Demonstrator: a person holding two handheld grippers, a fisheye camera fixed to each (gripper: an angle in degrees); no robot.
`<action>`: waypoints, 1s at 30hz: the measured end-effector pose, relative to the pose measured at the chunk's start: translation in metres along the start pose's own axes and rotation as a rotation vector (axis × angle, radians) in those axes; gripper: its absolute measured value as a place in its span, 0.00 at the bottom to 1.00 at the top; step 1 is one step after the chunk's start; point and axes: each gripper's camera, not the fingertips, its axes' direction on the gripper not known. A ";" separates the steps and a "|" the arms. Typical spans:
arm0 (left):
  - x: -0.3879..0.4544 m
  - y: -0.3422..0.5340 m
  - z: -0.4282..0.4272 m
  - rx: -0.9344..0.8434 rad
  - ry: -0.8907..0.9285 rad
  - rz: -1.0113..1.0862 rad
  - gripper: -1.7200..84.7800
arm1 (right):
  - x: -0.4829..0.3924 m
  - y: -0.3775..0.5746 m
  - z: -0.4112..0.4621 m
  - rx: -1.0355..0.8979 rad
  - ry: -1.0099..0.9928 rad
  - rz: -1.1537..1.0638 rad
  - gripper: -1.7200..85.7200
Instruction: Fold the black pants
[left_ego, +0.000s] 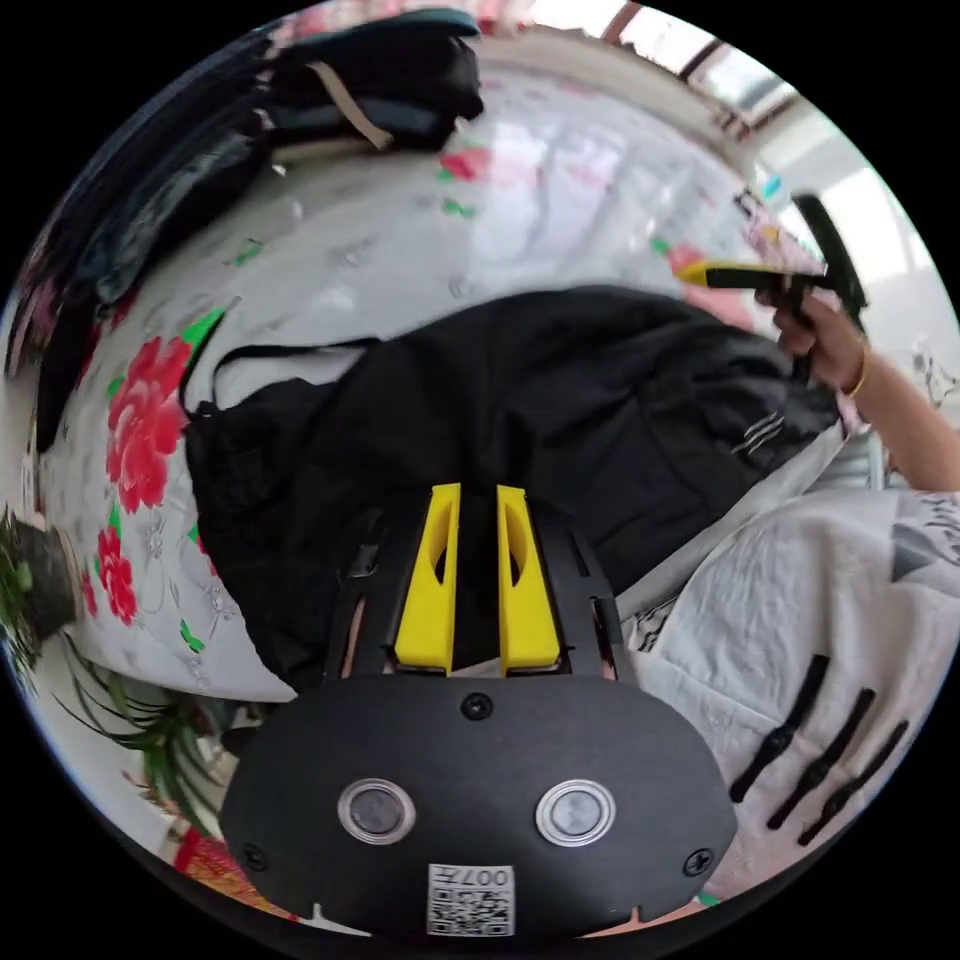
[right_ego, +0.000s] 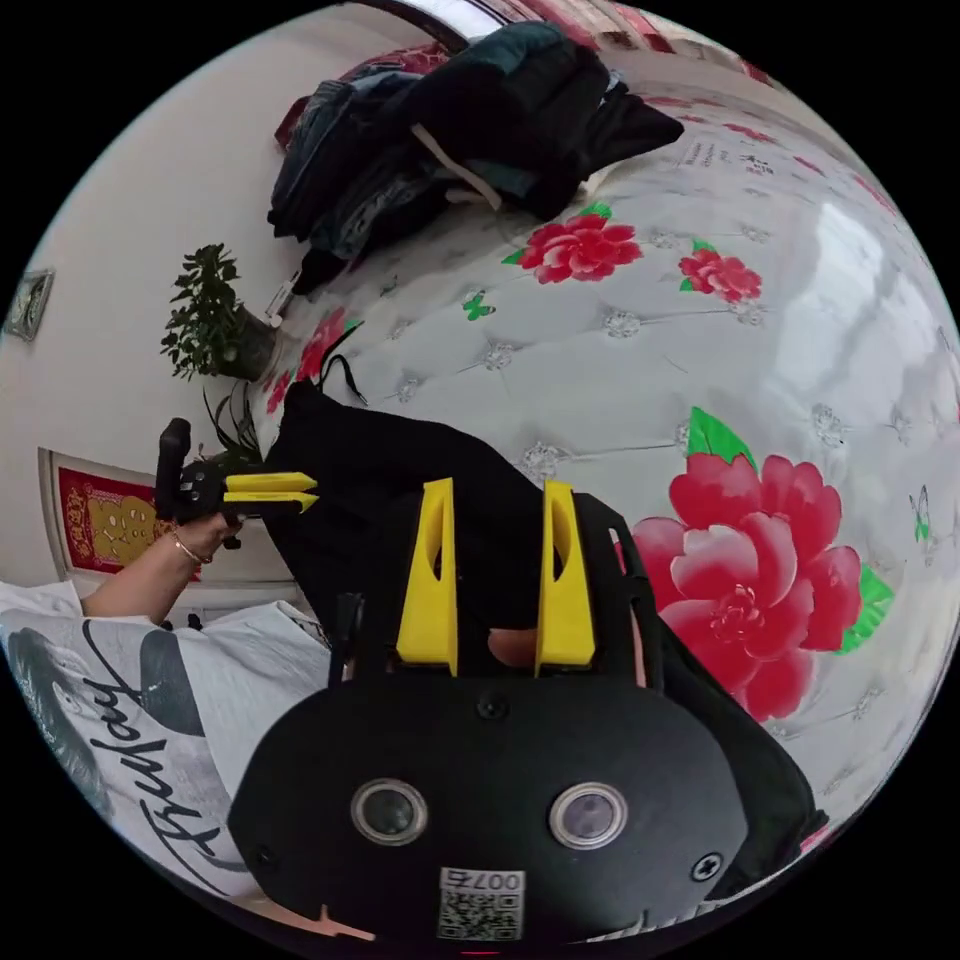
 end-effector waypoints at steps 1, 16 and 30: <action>0.003 0.007 0.004 0.039 -0.014 0.034 0.09 | -0.004 -0.003 0.015 -0.089 0.039 -0.028 0.09; -0.004 0.003 0.066 0.125 0.106 0.253 0.10 | -0.031 0.041 0.008 -0.203 -0.054 -0.221 0.03; -0.052 0.044 0.122 0.171 0.078 0.237 0.06 | 0.106 -0.053 0.035 -0.164 -0.752 0.516 0.07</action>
